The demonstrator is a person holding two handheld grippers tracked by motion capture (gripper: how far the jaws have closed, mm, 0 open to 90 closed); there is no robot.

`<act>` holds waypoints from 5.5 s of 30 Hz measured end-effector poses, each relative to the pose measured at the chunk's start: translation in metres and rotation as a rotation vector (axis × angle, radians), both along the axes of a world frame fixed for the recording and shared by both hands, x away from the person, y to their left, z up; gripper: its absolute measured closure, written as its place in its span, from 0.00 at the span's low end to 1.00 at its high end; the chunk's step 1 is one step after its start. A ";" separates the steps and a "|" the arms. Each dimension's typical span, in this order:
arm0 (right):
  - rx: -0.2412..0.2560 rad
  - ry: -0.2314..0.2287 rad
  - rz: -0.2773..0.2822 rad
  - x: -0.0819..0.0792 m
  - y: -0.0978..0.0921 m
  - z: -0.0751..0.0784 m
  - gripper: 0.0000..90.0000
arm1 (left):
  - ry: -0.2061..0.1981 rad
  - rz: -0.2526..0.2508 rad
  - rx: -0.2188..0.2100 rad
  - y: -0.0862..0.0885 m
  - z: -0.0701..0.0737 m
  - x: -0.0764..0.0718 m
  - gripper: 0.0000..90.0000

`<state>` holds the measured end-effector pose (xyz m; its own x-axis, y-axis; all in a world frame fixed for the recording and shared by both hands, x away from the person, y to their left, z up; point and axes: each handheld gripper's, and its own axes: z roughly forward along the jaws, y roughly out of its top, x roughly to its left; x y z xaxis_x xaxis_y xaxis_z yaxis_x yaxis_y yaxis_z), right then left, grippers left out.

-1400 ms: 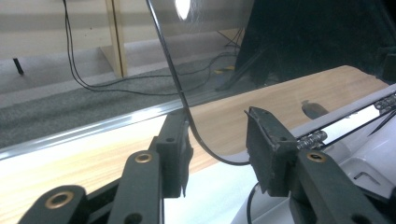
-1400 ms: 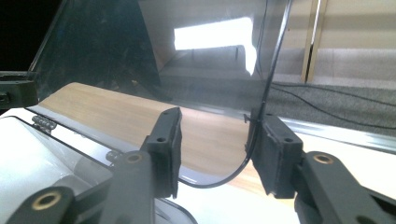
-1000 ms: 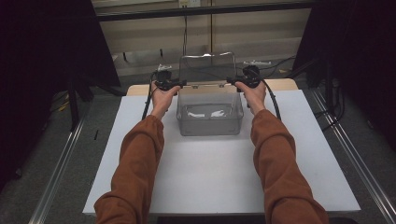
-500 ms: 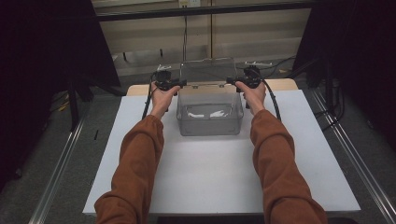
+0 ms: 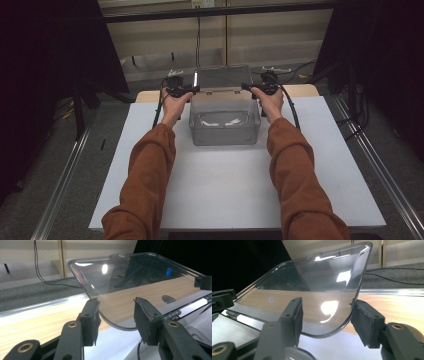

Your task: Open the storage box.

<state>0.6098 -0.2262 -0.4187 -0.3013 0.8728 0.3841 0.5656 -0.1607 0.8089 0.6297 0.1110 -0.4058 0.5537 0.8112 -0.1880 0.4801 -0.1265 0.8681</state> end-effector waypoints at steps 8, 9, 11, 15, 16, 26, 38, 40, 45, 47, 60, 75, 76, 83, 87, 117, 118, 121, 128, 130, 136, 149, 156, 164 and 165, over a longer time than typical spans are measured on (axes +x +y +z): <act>-0.038 -0.032 0.012 0.000 0.002 -0.002 0.45 | 0.003 0.013 0.012 -0.002 -0.004 0.000 0.60; -0.059 -0.036 0.019 0.000 0.004 -0.002 0.41 | 0.002 0.022 0.007 -0.002 -0.005 0.001 0.59; -0.083 -0.052 -0.021 0.000 0.005 -0.002 0.39 | 0.004 0.045 0.009 -0.001 -0.006 0.001 0.54; -0.096 -0.063 -0.004 -0.001 0.007 -0.001 0.36 | -0.004 0.046 0.019 0.001 -0.005 0.002 0.48; -0.093 -0.069 -0.004 -0.001 0.006 0.000 0.35 | -0.008 0.051 0.016 0.001 -0.006 0.002 0.45; -0.112 -0.125 0.010 -0.007 0.004 0.010 0.23 | -0.038 0.054 -0.012 0.007 0.000 0.000 0.26; -0.145 -0.188 0.008 -0.015 0.011 0.018 0.08 | -0.077 0.008 0.012 0.001 0.007 -0.016 0.10; -0.155 -0.194 0.004 -0.018 0.011 0.018 0.07 | -0.091 0.010 0.014 0.000 0.007 -0.019 0.09; -0.165 -0.221 -0.008 -0.027 0.008 0.021 0.06 | -0.117 -0.013 -0.014 0.002 0.012 -0.026 0.04; -0.182 -0.232 0.000 -0.030 0.007 0.022 0.06 | -0.137 -0.011 -0.016 0.002 0.015 -0.030 0.04; -0.189 -0.294 -0.001 -0.048 0.009 0.022 0.05 | -0.194 0.011 -0.001 0.019 0.010 -0.052 0.03; -0.207 -0.339 -0.011 -0.080 0.005 0.027 0.04 | -0.236 0.003 -0.042 0.029 0.018 -0.081 0.03; -0.217 -0.339 -0.008 -0.083 0.005 0.028 0.04 | -0.234 0.001 -0.051 0.029 0.017 -0.084 0.03; -0.221 -0.357 -0.007 -0.102 0.004 0.031 0.02 | -0.233 -0.021 -0.044 0.030 0.010 -0.099 0.03; -0.225 -0.362 -0.003 -0.111 0.004 0.030 0.02 | -0.229 -0.035 -0.056 0.029 0.009 -0.106 0.03; -0.277 -0.416 -0.027 -0.164 0.007 0.017 0.00 | -0.266 -0.032 -0.085 0.041 0.005 -0.152 0.03; -0.278 -0.413 -0.025 -0.165 0.006 0.017 0.00 | -0.273 -0.031 -0.081 0.042 0.005 -0.154 0.03; -0.274 -0.417 -0.022 -0.171 0.005 0.018 0.00 | -0.273 -0.031 -0.093 0.044 0.003 -0.158 0.03; -0.293 -0.434 -0.028 -0.185 0.002 0.017 0.00 | -0.288 -0.023 -0.079 0.051 0.000 -0.169 0.03; -0.299 -0.437 -0.034 -0.190 0.000 0.015 0.00 | -0.296 -0.023 -0.080 0.053 0.000 -0.173 0.03; -0.304 -0.435 -0.056 -0.205 -0.005 0.012 0.00 | -0.328 -0.002 -0.073 0.057 -0.002 -0.185 0.03; -0.270 -0.444 -0.081 -0.229 -0.014 0.009 0.00 | -0.321 0.018 -0.071 0.067 -0.009 -0.206 0.03; -0.277 -0.453 -0.094 -0.245 -0.018 0.006 0.00 | -0.307 0.035 -0.075 0.074 -0.015 -0.226 0.03; -0.259 -0.460 -0.111 -0.265 -0.027 0.000 0.00 | -0.317 0.064 -0.080 0.087 -0.013 -0.243 0.03; -0.261 -0.461 -0.115 -0.267 -0.029 0.000 0.00 | -0.321 0.070 -0.085 0.088 -0.013 -0.245 0.03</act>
